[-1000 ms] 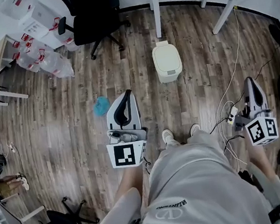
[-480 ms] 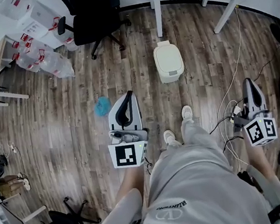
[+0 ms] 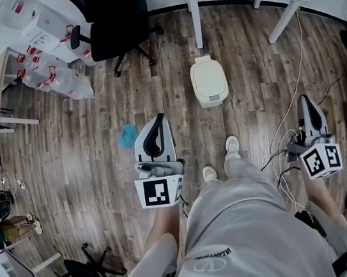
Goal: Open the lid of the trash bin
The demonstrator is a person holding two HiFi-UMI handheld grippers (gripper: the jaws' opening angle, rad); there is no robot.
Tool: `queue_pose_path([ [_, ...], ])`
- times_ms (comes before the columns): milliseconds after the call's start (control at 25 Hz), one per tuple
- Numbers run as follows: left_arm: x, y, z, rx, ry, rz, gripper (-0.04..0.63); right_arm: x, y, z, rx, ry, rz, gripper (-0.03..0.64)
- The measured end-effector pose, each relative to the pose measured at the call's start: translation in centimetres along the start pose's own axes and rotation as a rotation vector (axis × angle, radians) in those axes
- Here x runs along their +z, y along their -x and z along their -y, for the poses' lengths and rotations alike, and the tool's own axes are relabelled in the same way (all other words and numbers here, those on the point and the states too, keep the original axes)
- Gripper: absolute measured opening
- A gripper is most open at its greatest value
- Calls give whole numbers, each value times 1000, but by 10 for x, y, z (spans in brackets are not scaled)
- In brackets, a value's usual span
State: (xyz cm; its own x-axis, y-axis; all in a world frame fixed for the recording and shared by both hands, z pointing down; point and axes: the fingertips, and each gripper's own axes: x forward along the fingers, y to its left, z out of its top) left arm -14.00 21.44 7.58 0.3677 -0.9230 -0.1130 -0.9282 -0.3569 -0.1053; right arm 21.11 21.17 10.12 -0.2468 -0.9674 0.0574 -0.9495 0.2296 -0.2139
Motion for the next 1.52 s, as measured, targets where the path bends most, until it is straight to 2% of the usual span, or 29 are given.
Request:
queue_pose_path([
  [120, -1, -28, 7, 5, -7, 6, -2, 3, -22, 20, 12, -10, -8, 16],
  [360, -5, -79, 16, 38, -14, -38, -2, 11, -71, 55, 53, -34, -26, 15],
  [720, -21, -116, 29, 96, -45, -96, -2, -2, -121, 89, 128, -79, -62, 17],
  [1080, -33, -130, 19, 114, -37, -129, -2, -19, -150, 83, 166, -74, -122, 16],
  [1520, -60, -175, -14, 44, 12, -130, -2, -41, -197, 46, 177, -34, -184, 17],
])
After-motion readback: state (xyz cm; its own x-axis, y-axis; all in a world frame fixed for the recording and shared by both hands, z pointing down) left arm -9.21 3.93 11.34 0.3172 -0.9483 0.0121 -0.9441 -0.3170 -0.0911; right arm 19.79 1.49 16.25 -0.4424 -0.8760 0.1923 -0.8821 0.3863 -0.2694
